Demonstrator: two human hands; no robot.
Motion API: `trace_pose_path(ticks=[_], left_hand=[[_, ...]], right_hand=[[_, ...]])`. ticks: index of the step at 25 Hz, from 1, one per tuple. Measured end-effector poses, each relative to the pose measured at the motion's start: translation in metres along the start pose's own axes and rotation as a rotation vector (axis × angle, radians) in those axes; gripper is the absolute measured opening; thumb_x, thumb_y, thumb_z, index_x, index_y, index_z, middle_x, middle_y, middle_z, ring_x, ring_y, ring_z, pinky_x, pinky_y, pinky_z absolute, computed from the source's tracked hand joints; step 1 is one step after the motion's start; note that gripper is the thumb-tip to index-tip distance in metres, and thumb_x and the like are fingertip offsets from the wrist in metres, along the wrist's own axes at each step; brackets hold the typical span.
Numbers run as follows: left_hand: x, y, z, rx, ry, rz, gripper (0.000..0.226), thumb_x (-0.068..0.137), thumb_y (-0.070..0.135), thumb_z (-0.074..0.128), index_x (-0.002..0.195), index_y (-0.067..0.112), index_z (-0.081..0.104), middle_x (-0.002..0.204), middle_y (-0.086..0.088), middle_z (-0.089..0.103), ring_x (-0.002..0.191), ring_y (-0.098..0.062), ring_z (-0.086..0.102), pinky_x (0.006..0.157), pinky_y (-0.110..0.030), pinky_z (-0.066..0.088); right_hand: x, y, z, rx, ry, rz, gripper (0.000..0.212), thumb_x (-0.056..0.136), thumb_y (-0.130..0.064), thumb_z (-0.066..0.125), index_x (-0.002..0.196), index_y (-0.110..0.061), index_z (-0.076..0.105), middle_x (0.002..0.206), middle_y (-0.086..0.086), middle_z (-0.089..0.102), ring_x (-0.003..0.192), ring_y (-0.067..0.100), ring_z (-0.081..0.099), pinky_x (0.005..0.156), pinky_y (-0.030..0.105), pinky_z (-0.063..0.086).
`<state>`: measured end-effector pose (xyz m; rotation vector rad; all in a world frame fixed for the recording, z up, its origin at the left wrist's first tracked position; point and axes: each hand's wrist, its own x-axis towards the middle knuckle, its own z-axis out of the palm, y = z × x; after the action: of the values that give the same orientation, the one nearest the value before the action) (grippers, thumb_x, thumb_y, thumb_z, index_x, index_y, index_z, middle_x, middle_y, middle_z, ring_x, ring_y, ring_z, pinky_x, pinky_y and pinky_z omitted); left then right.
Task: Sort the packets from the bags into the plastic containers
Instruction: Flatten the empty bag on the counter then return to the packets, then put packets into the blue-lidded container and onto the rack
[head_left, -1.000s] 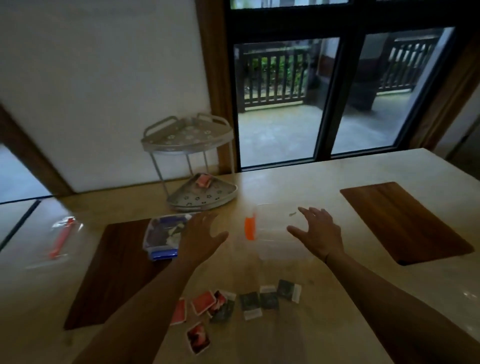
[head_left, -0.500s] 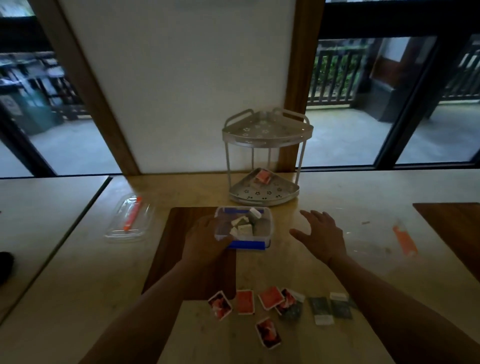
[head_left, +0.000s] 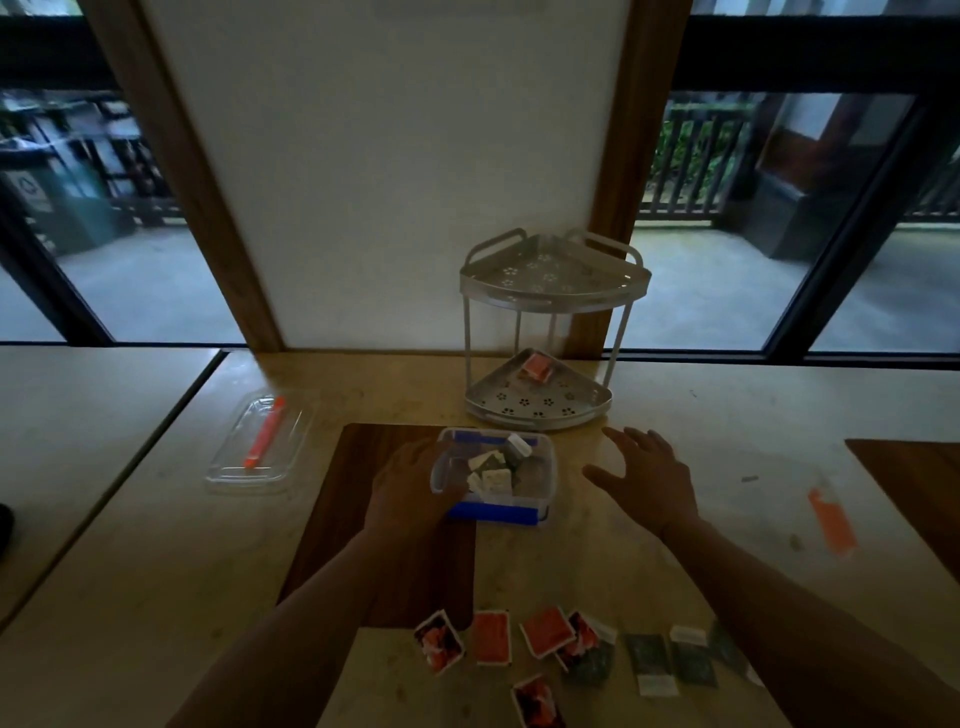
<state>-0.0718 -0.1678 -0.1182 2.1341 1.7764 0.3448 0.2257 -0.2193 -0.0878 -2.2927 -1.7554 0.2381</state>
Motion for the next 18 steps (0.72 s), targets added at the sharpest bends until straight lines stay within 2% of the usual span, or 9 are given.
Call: trace_pose_path(ticks=[5,8,9,12,15,18], left_hand=[[0.035,0.018,0.008,-0.067,0.001,-0.012,0.061,0.073,0.069,0.051,0.122,0.033,0.055,0.124,0.007,0.059,0.114,-0.014,0.058,0.095,-0.043,0.050],[0.066,0.021,0.021,-0.123,-0.049,-0.027,0.091,0.059,0.096,0.030,0.119,0.032,0.057,0.124,0.003,0.062,0.112,-0.016,0.059,0.096,-0.044,0.050],[0.077,0.022,0.024,-0.101,-0.063,-0.016,0.091,0.061,0.096,0.030,0.122,0.033,0.055,0.129,0.002,0.059,0.117,-0.017,0.056,0.099,-0.044,0.048],[0.107,0.031,0.023,0.007,-0.035,0.079,0.061,0.078,0.068,0.053,0.131,0.037,0.049,0.141,0.003,0.048,0.130,-0.020,0.046,0.106,-0.044,0.042],[0.144,0.031,0.033,0.005,-0.008,0.161,0.057,0.081,0.054,0.063,0.131,0.028,0.057,0.139,-0.002,0.051,0.123,-0.022,0.052,0.098,-0.035,0.046],[0.180,0.033,0.049,0.038,-0.047,0.139,0.049,0.083,0.046,0.064,0.130,0.032,0.056,0.136,-0.001,0.053,0.118,-0.021,0.055,0.097,-0.038,0.048]], right_hand=[[0.037,0.005,-0.005,-0.015,-0.003,-0.017,0.075,0.084,-0.065,0.052,0.147,-0.032,0.029,0.157,0.001,0.030,0.146,0.025,0.022,0.112,0.051,0.029],[0.060,0.010,-0.001,-0.015,-0.026,-0.042,0.073,0.085,-0.063,0.052,0.147,-0.033,0.029,0.157,0.001,0.029,0.146,0.025,0.022,0.113,0.050,0.028],[0.068,0.012,0.001,-0.015,-0.035,-0.048,0.072,0.086,-0.062,0.052,0.147,-0.034,0.029,0.157,0.001,0.029,0.146,0.025,0.022,0.113,0.049,0.028],[0.099,0.017,0.013,0.007,-0.052,-0.078,0.067,0.087,-0.059,0.053,0.146,-0.036,0.031,0.155,0.000,0.033,0.144,0.024,0.026,0.112,0.049,0.029],[0.132,0.019,0.032,0.021,-0.080,-0.114,0.062,0.088,-0.056,0.054,0.143,-0.035,0.036,0.151,-0.001,0.040,0.139,0.021,0.034,0.108,0.046,0.034],[0.165,0.016,0.056,0.024,-0.122,-0.135,0.059,0.088,-0.056,0.053,0.141,-0.033,0.041,0.148,0.002,0.045,0.135,0.022,0.041,0.105,0.045,0.041]])
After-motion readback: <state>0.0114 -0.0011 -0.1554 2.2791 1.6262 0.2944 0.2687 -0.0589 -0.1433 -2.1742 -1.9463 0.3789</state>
